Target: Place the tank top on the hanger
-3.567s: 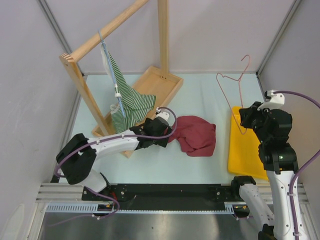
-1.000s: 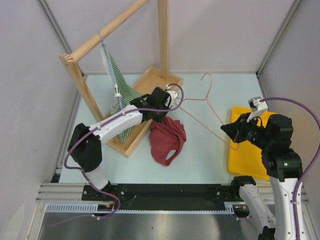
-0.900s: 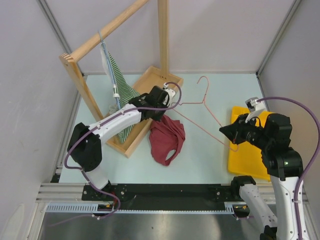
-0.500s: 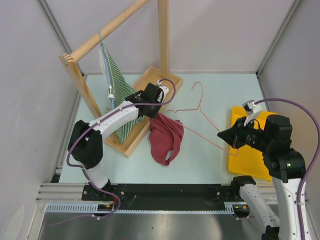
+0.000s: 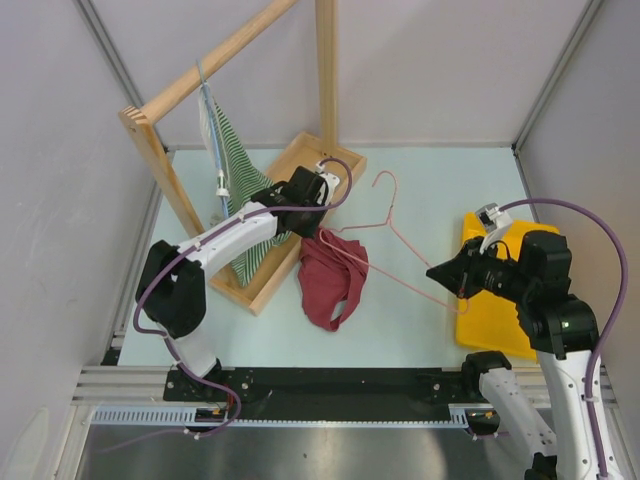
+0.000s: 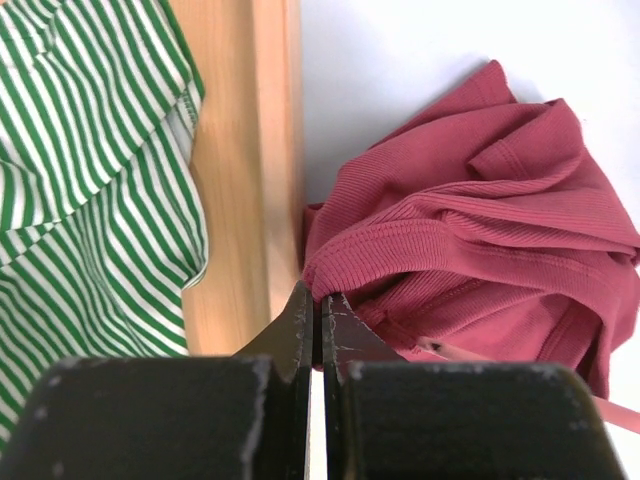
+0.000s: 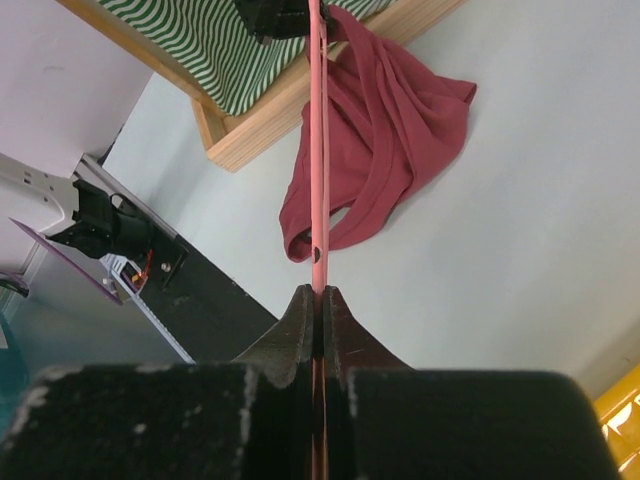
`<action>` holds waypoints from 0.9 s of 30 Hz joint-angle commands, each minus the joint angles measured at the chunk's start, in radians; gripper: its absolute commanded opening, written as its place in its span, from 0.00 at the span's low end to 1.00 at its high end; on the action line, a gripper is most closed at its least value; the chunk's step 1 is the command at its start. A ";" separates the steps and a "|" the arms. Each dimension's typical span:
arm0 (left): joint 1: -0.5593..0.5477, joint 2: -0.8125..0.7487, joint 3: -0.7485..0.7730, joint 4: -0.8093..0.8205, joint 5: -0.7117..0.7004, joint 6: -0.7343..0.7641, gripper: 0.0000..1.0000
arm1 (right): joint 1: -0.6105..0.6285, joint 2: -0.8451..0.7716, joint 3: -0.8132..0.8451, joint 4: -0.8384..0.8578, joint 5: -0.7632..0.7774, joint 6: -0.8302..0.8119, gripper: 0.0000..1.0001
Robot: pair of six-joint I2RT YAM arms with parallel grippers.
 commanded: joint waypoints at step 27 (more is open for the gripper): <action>0.003 -0.139 0.010 0.042 0.260 -0.034 0.00 | 0.331 0.038 -0.181 0.357 0.291 0.129 0.00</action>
